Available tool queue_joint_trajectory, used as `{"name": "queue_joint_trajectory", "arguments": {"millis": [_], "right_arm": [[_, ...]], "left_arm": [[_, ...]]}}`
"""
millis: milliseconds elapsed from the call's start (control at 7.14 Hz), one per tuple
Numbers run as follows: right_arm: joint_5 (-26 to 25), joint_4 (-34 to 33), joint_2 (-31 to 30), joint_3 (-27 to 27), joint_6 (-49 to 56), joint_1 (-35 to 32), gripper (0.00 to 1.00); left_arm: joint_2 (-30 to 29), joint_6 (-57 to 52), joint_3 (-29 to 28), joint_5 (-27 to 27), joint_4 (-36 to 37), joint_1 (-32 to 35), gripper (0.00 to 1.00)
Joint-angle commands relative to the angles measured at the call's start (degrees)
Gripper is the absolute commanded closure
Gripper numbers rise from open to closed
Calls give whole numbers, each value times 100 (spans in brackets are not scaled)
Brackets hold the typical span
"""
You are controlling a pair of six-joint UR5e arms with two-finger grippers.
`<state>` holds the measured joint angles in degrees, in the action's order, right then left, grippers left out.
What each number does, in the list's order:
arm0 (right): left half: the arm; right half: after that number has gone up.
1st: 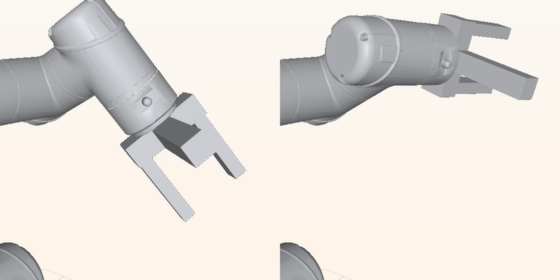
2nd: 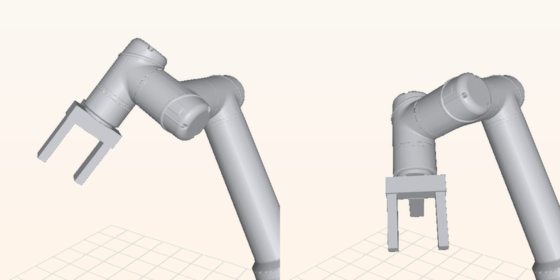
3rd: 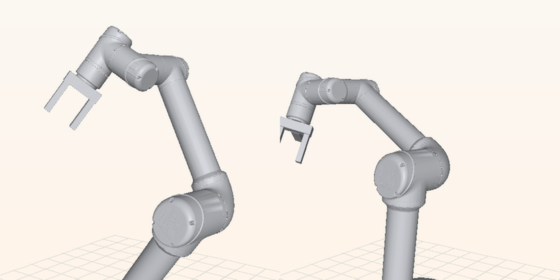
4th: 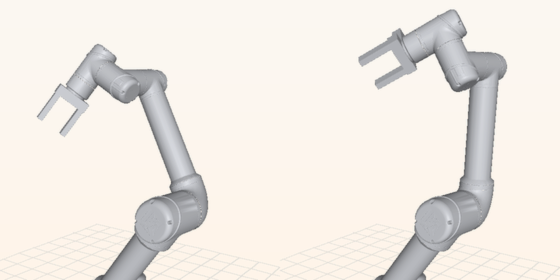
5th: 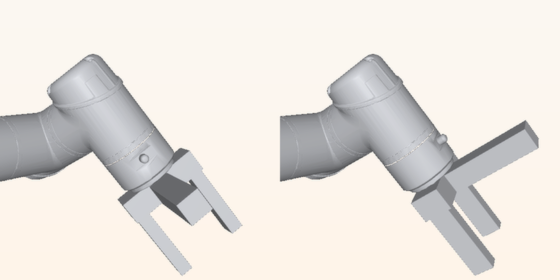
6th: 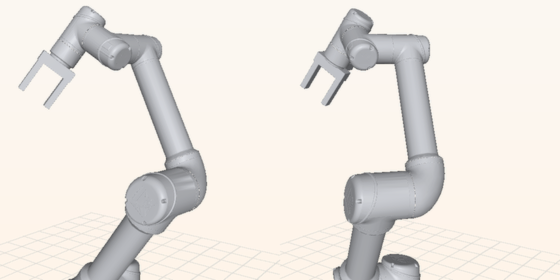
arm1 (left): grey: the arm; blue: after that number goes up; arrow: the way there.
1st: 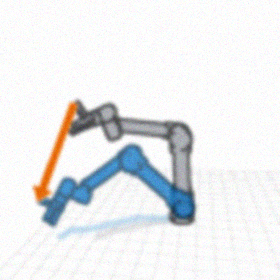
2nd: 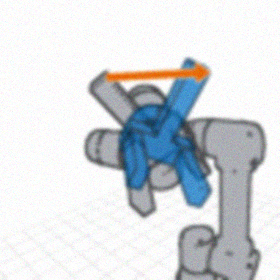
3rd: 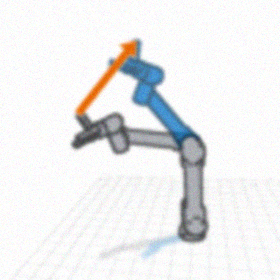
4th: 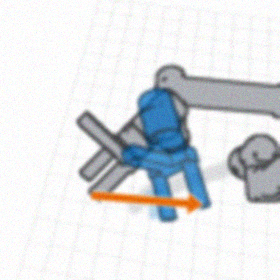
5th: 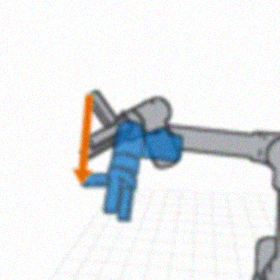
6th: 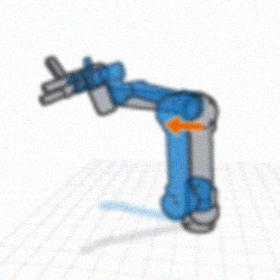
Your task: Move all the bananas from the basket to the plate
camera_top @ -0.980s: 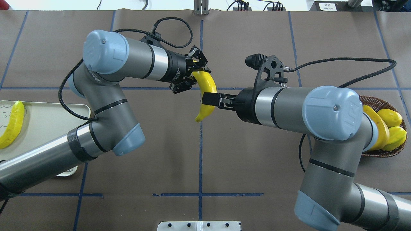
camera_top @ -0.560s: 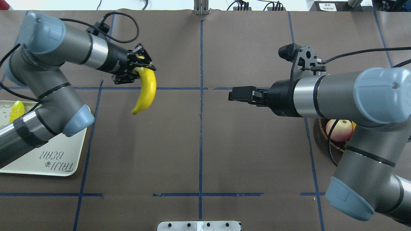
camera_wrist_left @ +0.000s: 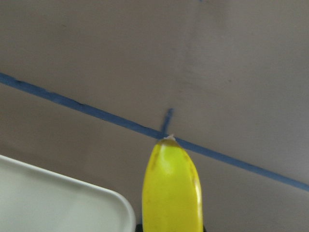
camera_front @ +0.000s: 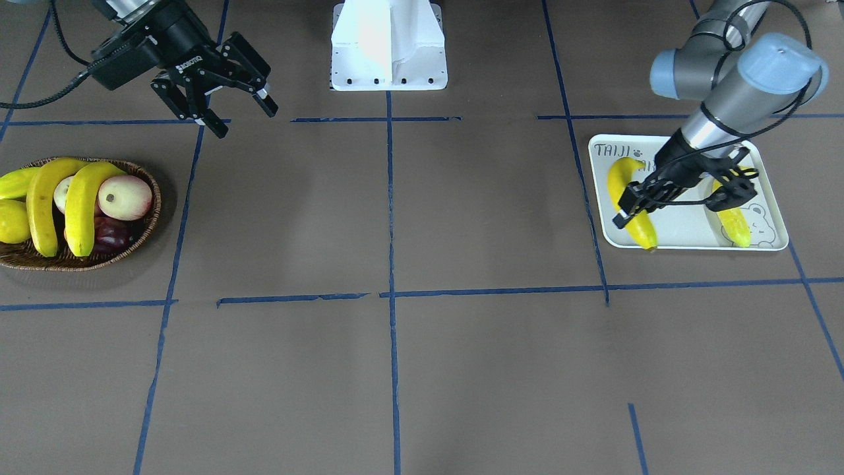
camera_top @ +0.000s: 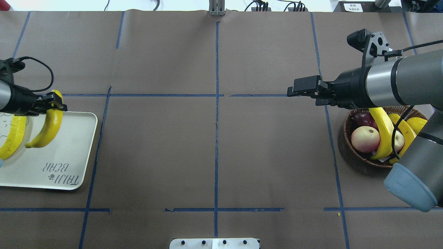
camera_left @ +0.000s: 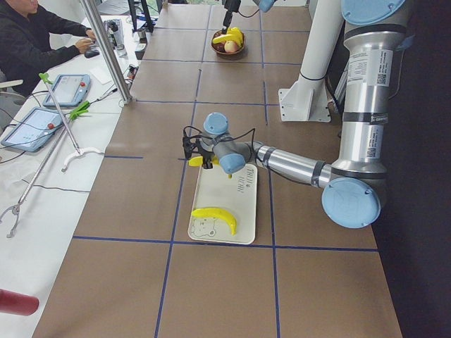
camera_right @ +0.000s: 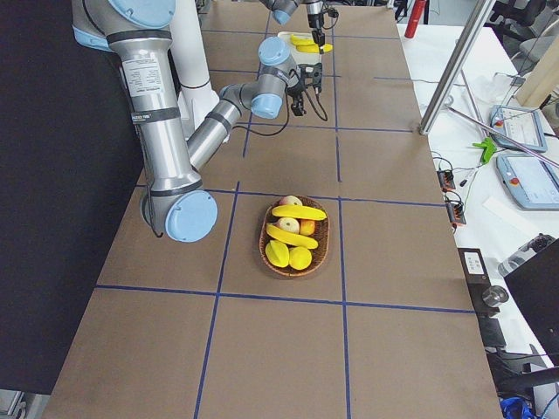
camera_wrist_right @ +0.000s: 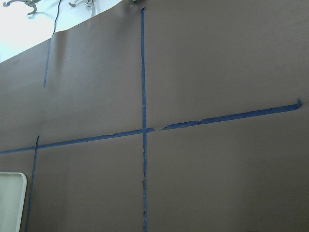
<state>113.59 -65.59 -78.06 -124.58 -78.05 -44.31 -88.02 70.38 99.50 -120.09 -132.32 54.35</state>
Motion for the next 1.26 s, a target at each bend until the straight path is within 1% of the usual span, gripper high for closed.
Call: {"name": "queue_joint_trajectory", "arguments": {"millis": [0, 140, 280, 420, 700, 840, 1120], "right_arm": [[41, -7, -121, 22, 96, -77, 0], [41, 2, -269, 13, 288, -104, 0], [58, 2, -358, 4, 386, -139, 0], [58, 2, -393, 22, 395, -148, 0], [76, 2, -822, 4, 771, -148, 0], [111, -15, -1216, 22, 1034, -174, 0], [137, 45, -2112, 13, 2130, -366, 0]], "left_arm": [[513, -455, 17, 222, -13, 49, 93], [688, -472, -44, 223, -31, 40, 44], [811, -612, -62, 231, -248, 49, 0], [804, -613, -62, 223, -294, 40, 0], [681, -534, 43, 170, -312, 5, 0], [672, -534, 200, 135, -303, 5, 0], [576, -534, 403, -294, -303, 5, 0]]}}
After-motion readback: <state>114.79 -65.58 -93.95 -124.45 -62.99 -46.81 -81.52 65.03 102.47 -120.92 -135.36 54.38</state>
